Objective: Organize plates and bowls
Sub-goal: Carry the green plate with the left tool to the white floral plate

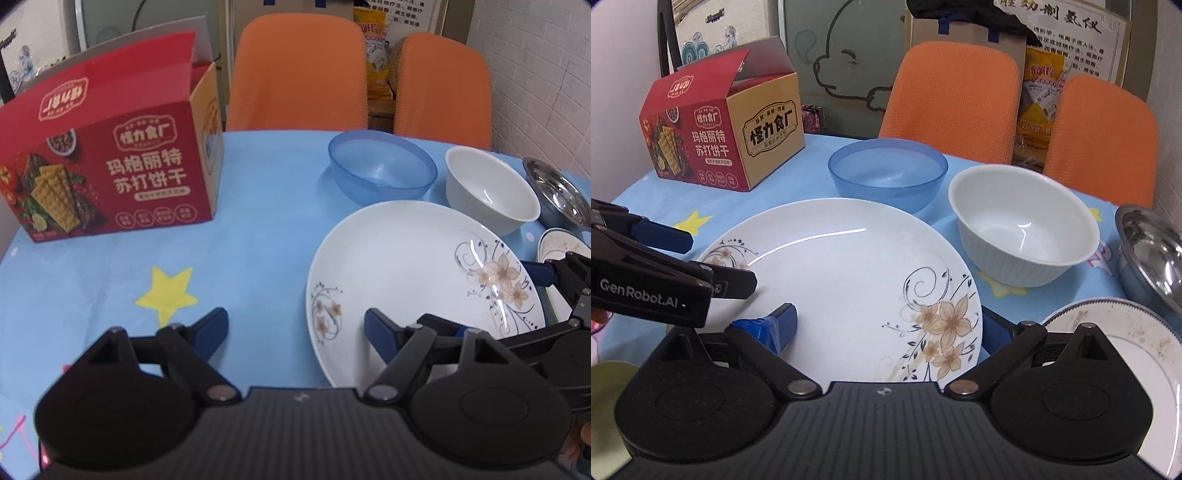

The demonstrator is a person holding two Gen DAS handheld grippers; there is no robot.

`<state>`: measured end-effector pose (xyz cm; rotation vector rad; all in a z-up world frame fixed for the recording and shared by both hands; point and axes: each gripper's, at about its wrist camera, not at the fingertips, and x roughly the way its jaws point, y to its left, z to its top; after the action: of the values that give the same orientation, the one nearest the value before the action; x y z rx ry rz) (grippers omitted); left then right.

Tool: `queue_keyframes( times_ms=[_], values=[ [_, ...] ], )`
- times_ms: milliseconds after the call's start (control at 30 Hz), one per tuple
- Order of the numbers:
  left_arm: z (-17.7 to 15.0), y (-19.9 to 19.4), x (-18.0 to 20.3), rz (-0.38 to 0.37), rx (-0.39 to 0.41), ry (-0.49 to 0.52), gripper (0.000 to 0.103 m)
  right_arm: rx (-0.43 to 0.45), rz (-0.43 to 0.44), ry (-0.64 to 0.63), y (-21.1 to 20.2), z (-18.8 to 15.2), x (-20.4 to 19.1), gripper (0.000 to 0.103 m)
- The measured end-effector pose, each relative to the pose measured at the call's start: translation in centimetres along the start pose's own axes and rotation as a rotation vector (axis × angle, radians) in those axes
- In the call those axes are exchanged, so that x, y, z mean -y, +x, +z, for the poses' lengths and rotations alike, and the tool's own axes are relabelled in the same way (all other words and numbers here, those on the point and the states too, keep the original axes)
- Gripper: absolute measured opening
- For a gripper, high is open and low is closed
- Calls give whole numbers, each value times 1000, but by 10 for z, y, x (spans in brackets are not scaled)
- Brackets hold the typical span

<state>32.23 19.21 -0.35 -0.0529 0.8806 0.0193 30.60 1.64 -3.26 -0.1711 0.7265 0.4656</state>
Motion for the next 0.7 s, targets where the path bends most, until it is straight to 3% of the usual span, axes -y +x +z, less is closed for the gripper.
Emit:
queue_keyframes(
  times_ms=[467, 567, 700],
  values=[
    [-4, 5, 1, -28, -16, -11, 77, 10, 75, 9, -1, -8, -7, 88],
    [-6, 6, -1, -43, -22, -23, 77, 63, 71, -5, -4, -15, -8, 88],
    [-7, 5, -2, -59, -19, -33, 73, 45, 53, 19, -4, -12, -10, 90]
  ],
)
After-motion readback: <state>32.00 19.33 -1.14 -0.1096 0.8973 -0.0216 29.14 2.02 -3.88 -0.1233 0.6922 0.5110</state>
